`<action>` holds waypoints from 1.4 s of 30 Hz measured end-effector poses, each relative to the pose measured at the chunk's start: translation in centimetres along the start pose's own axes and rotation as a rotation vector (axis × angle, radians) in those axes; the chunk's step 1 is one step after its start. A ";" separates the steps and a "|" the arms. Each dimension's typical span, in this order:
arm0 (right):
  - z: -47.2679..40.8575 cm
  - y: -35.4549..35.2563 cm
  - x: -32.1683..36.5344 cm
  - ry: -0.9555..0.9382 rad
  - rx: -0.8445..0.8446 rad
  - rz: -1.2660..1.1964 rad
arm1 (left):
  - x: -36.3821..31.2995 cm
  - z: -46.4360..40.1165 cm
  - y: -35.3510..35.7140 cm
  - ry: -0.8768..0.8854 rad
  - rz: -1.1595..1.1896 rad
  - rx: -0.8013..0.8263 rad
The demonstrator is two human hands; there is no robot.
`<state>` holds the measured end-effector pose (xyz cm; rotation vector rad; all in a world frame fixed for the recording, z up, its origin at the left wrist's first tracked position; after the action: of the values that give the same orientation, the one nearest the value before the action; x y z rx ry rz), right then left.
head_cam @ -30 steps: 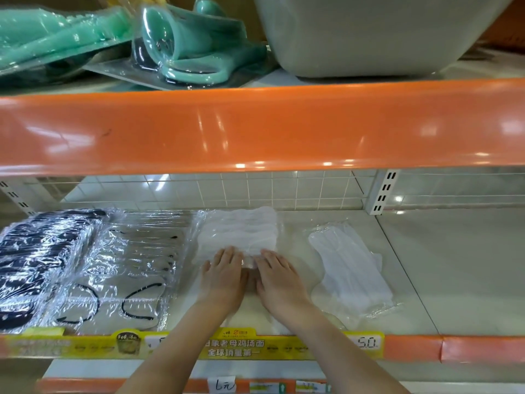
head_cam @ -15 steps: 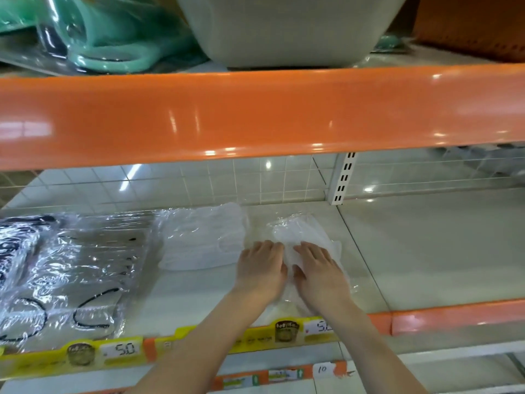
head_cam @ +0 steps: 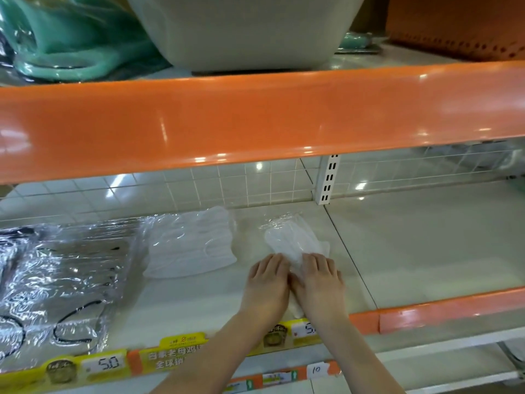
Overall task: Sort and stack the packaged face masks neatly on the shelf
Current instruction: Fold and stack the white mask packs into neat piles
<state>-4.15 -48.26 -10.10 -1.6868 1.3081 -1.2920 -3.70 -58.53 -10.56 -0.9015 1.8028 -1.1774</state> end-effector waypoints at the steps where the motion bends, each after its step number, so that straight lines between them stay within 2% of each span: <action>1: 0.0 -0.1 0.0 0.006 -0.006 -0.011 | -0.1 0.1 -0.2 -0.005 0.004 -0.002; 6: 0.3 -0.8 -0.9 0.093 -0.017 -0.201 | 0.0 0.1 -0.7 -0.002 0.018 -0.051; 10: -0.1 -1.0 -1.8 0.254 0.102 -0.408 | -0.2 0.1 -0.9 0.018 0.069 -0.091; 14: -0.8 -2.0 -2.1 0.418 0.152 -0.698 | -0.1 -0.1 -2.2 -0.057 0.347 -0.196; 18: -0.8 -2.6 -0.6 0.477 0.260 -1.007 | 0.5 -0.7 -4.2 -0.307 0.710 -0.266; 21: -0.6 -3.0 1.3 0.340 0.349 -1.005 | 1.2 -1.1 -4.5 -0.447 0.936 -0.206; 25: -0.3 -4.2 2.9 0.081 0.337 -0.869 | 3.1 -0.3 -5.5 -0.468 1.156 -0.177; 27: -0.4 -4.6 2.9 -0.026 0.253 -0.734 | 4.2 0.5 -5.8 -0.482 1.297 -0.137; 30: -0.4 -4.4 3.4 -0.287 0.074 -0.390 | 5.7 1.8 -6.1 -0.506 1.575 -0.044; 32: -0.4 -4.0 3.7 -0.368 0.045 -0.318 | 6.2 2.6 -6.3 -0.479 1.650 0.055; 34: -0.5 -4.5 4.3 -0.374 0.008 -0.347 | 6.8 3.5 -6.5 -0.459 1.608 0.130; 36: -0.5 -4.8 5.0 -0.395 -0.040 -0.342 | 7.7 4.2 -6.8 -0.446 1.429 0.177; 39: -0.6 -4.6 6.2 -0.402 -0.074 -0.329 | 9.0 4.7 -8.4 -0.360 0.893 0.151; 41: -0.8 -4.3 7.0 -0.406 -0.124 -0.332 | 8.7 4.6 -10.5 -0.264 0.442 0.052; 42: -0.9 -4.1 7.4 -0.409 -0.144 -0.335 | 8.3 4.7 -11.5 -0.221 0.296 0.000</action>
<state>-3.47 -53.98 -3.84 -2.2016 0.9209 -0.9667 -1.54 -71.14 -2.90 -0.7052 1.6869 -0.8566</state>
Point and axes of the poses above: each hand's wrist, its own z-axis away from the middle knuckle, its own y-axis out of the palm, x = y × z, the point moved 7 cm from there along -z, towards the middle knuckle, and after that the axes turned 8 degrees about y, right-handed, at the moved point
